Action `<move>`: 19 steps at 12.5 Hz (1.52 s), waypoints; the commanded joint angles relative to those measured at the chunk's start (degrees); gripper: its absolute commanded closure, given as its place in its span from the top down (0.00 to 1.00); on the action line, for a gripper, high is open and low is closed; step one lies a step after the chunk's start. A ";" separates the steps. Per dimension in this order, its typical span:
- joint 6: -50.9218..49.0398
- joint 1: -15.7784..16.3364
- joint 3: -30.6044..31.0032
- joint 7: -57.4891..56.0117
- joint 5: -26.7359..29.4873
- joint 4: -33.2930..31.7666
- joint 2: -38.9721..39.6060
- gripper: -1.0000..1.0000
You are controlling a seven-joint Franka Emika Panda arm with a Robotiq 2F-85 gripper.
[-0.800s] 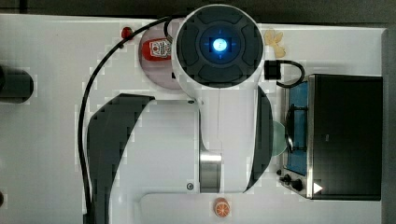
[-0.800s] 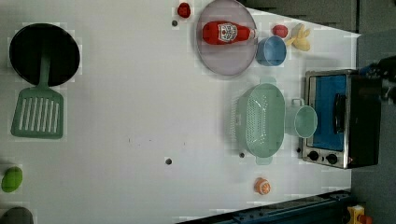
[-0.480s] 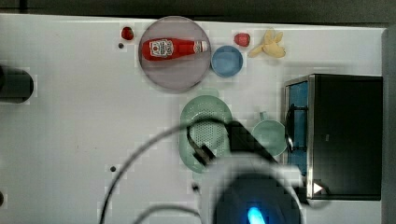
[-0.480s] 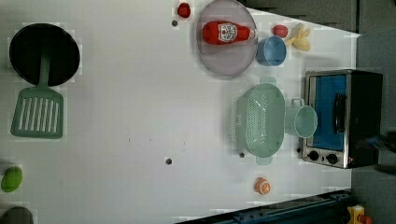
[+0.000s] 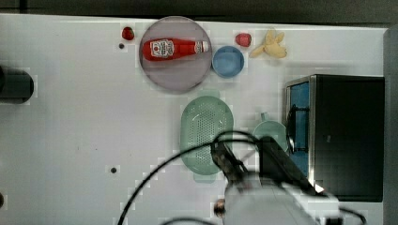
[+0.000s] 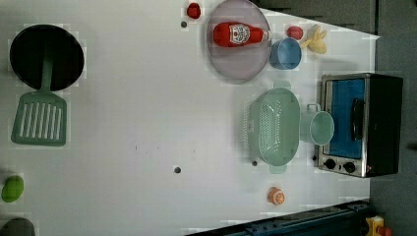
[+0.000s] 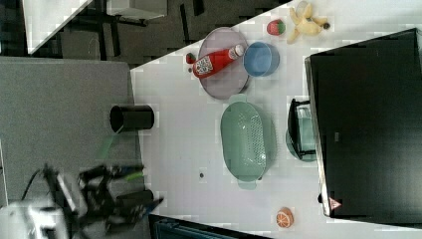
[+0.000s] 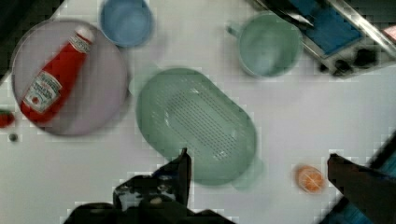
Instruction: Drag strainer right to left.
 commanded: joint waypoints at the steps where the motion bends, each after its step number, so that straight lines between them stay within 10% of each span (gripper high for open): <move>1: 8.25 0.80 1.30 11.04 0.95 -8.06 11.43 1.00; 9: 41.34 0.99 2.75 36.02 0.98 -13.29 36.40 1.00; 19: 51.92 3.38 5.34 46.39 1.55 -13.05 49.71 1.00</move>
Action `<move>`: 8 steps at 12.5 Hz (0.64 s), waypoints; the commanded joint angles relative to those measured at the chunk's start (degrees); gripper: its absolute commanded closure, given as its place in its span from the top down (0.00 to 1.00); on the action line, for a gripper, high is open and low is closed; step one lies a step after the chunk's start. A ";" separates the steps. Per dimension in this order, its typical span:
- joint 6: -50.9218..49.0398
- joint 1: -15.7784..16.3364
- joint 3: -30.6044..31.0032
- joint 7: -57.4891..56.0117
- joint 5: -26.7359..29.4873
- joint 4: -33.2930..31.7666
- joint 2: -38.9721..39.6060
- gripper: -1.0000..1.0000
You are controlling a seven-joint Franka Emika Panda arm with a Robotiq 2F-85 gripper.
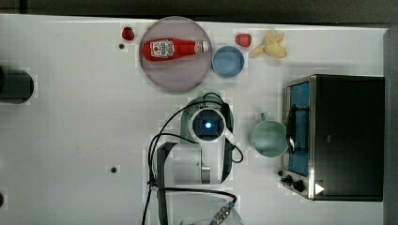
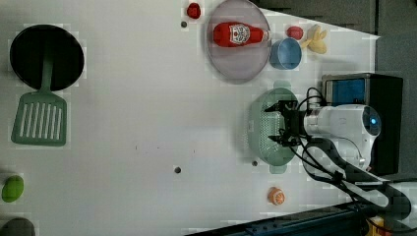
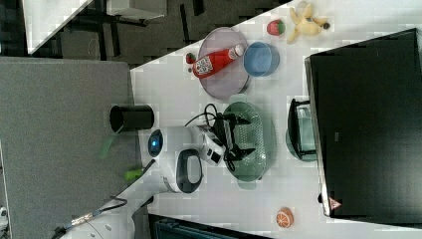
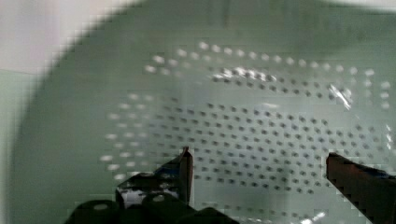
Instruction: Drag strainer right to left.
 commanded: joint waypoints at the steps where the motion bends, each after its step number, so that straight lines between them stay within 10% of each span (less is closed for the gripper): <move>1: -1.10 2.16 2.29 6.03 0.27 0.40 0.44 1.00; 8: -1.49 4.47 4.21 6.32 3.46 0.71 1.33 1.00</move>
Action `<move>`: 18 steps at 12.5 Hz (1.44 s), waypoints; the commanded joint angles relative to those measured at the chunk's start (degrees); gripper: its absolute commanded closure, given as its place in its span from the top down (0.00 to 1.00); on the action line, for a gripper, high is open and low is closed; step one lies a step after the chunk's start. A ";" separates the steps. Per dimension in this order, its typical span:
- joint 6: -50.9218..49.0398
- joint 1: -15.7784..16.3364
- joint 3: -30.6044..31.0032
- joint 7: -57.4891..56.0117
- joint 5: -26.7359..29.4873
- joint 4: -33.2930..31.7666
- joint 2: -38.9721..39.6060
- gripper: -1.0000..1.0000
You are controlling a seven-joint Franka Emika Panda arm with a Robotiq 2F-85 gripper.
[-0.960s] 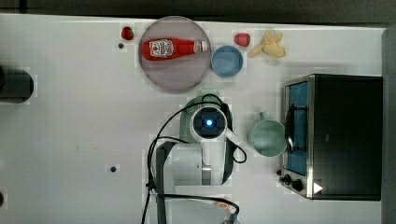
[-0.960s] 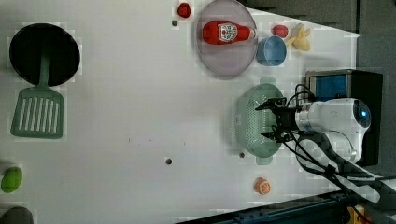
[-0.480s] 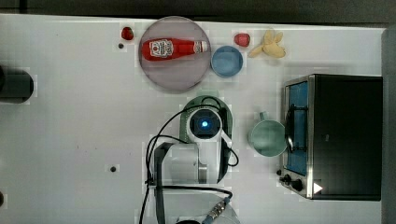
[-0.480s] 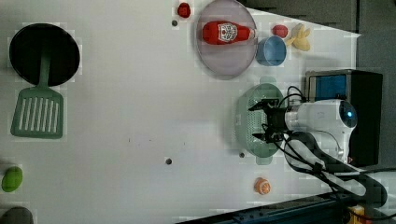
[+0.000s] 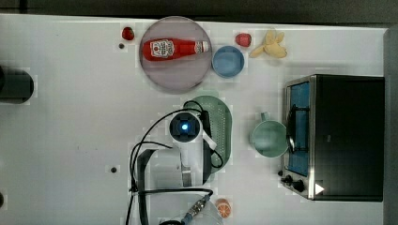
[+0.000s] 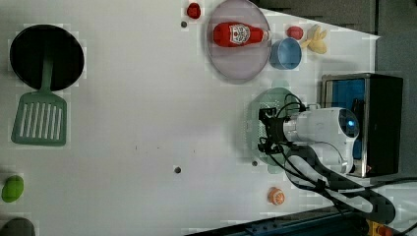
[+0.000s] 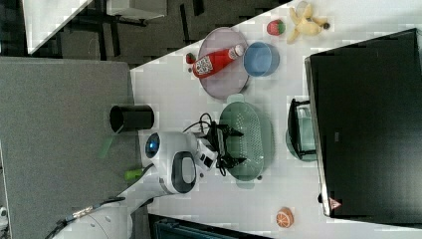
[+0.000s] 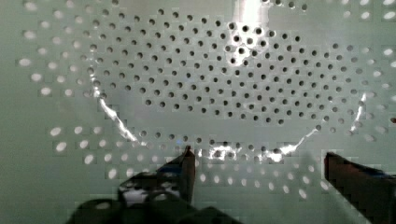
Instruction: Drag strainer right to left.
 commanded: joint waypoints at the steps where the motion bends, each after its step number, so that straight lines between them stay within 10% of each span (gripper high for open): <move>1: -0.48 2.14 1.09 3.26 4.30 1.38 -0.60 1.00; 18: -1.61 19.89 6.08 24.02 11.12 12.44 5.03 1.00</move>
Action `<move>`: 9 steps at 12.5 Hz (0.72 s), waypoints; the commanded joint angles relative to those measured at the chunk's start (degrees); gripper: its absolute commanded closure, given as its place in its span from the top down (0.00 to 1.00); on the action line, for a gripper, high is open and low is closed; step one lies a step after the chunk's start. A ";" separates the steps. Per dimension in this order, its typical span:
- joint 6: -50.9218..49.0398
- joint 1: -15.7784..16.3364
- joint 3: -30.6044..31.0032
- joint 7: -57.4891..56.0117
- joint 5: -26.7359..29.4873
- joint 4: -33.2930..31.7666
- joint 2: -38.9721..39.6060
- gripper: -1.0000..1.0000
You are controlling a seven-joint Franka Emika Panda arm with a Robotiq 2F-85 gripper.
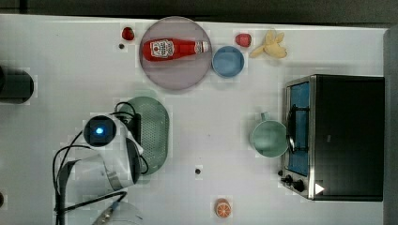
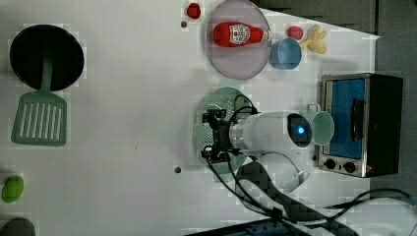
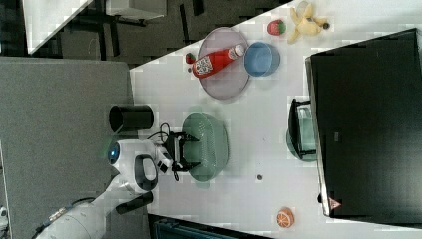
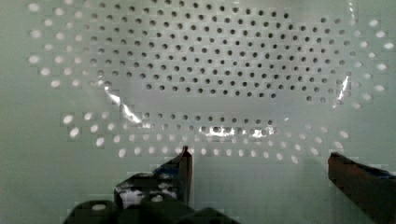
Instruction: Drag strainer right to left.
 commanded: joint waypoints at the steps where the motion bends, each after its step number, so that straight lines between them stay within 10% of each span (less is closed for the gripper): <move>1: 0.18 4.25 -0.28 6.32 0.96 5.71 3.44 1.00; 9: 0.24 11.11 -0.30 12.27 1.23 14.75 9.35 1.00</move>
